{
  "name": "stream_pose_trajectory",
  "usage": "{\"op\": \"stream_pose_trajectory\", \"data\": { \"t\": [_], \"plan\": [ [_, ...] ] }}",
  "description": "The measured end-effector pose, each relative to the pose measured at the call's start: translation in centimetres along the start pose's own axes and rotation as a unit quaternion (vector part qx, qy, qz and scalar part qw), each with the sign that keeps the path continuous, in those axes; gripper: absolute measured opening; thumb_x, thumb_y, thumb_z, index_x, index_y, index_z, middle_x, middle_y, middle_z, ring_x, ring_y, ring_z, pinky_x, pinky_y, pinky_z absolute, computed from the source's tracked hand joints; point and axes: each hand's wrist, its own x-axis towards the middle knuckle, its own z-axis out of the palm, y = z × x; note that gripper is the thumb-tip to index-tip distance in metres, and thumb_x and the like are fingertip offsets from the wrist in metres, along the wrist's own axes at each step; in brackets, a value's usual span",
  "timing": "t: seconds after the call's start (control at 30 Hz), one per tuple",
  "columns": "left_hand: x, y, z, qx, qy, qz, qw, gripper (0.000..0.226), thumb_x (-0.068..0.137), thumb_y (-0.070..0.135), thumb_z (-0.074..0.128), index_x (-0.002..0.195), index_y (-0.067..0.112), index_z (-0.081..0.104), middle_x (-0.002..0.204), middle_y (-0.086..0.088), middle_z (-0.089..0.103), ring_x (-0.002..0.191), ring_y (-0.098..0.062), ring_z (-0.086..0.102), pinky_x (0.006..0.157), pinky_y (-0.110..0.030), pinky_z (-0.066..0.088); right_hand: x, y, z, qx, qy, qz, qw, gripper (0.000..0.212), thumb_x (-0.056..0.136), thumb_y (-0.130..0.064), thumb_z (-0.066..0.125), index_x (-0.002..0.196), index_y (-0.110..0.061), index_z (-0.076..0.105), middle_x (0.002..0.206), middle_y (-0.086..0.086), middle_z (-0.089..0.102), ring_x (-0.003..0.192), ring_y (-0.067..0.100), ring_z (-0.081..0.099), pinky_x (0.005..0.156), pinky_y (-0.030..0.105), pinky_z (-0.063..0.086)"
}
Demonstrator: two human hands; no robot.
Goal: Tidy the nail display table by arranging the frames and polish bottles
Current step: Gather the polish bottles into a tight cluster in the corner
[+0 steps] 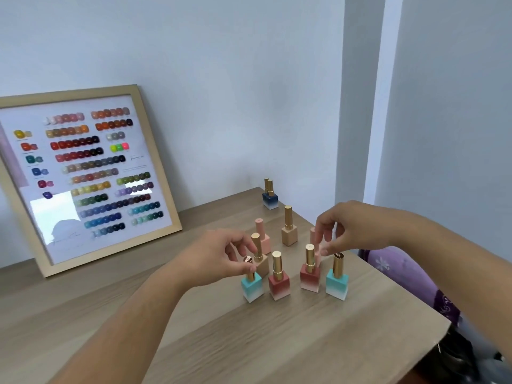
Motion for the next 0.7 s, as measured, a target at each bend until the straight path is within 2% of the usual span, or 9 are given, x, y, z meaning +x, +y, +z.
{"op": "stream_pose_trajectory", "data": {
  "t": [0.1,0.23,0.33,0.4,0.5,0.6,0.7],
  "plan": [
    [0.1,0.2,0.4,0.028,0.024,-0.002,0.999,0.020,0.071,0.040,0.076,0.088,0.038,0.066,0.090,0.014,0.062,0.076,-0.003,0.056,0.063,-0.017,0.045,0.1,-0.5,0.7,0.003,0.007,0.004,1.000,0.017,0.070,-0.043,0.075,0.084,-0.037,0.066,0.083,-0.015,0.065,0.067,-0.001,0.059,0.064,0.023,0.048],
    [0.7,1.4,1.0,0.084,0.074,0.032,0.993,0.032,0.067,0.051,0.074,0.095,0.041,0.062,0.094,0.021,0.056,0.084,-0.001,0.051,0.064,-0.018,0.038,0.8,-1.7,1.9,-0.017,0.028,0.003,0.999,0.025,0.072,-0.038,0.076,0.094,-0.031,0.066,0.087,-0.011,0.063,0.074,0.003,0.057,0.066,0.023,0.048],
    [1.5,2.6,1.8,0.125,0.072,0.042,0.989,0.033,0.069,0.054,0.071,0.098,0.038,0.065,0.092,0.022,0.060,0.087,0.000,0.052,0.070,-0.022,0.043,1.4,-2.4,2.4,-0.045,0.036,-0.002,0.998,0.022,0.074,-0.034,0.075,0.092,-0.023,0.069,0.079,-0.011,0.060,0.073,0.006,0.057,0.064,0.023,0.047],
    [2.0,3.2,2.3,0.146,0.069,0.047,0.986,0.027,0.071,0.053,0.070,0.091,0.035,0.068,0.088,0.019,0.065,0.090,-0.004,0.057,0.073,-0.024,0.043,1.6,-2.7,2.5,-0.046,0.039,0.000,0.998,0.018,0.074,-0.030,0.076,0.086,-0.019,0.071,0.078,-0.008,0.064,0.075,0.010,0.061,0.068,0.026,0.051],
    [2.4,3.5,2.8,0.157,0.069,0.053,0.984,0.023,0.074,0.049,0.070,0.088,0.031,0.070,0.077,0.017,0.064,0.095,-0.005,0.057,0.076,-0.023,0.040,1.7,-2.9,2.6,-0.038,0.037,-0.001,0.999,0.016,0.073,-0.026,0.077,0.086,-0.018,0.071,0.072,-0.010,0.063,0.073,0.009,0.062,0.070,0.025,0.053],
    [2.7,3.4,2.9,0.147,0.058,0.054,0.986,0.021,0.075,0.047,0.070,0.086,0.029,0.071,0.077,0.015,0.067,0.102,-0.009,0.058,0.077,-0.025,0.039,1.8,-2.9,2.5,-0.034,0.025,-0.003,0.999,0.017,0.073,-0.025,0.078,0.087,-0.018,0.071,0.070,-0.014,0.060,0.073,0.007,0.061,0.071,0.023,0.053],
    [2.8,3.4,2.8,0.151,0.053,0.060,0.985,0.022,0.075,0.047,0.070,0.087,0.029,0.071,0.083,0.012,0.070,0.086,-0.003,0.056,0.080,-0.025,0.042,1.9,-2.9,2.6,-0.029,0.015,-0.005,0.999,0.016,0.072,-0.023,0.078,0.086,-0.019,0.071,0.069,-0.014,0.060,0.073,0.007,0.062,0.071,0.024,0.054]
  ]
}}
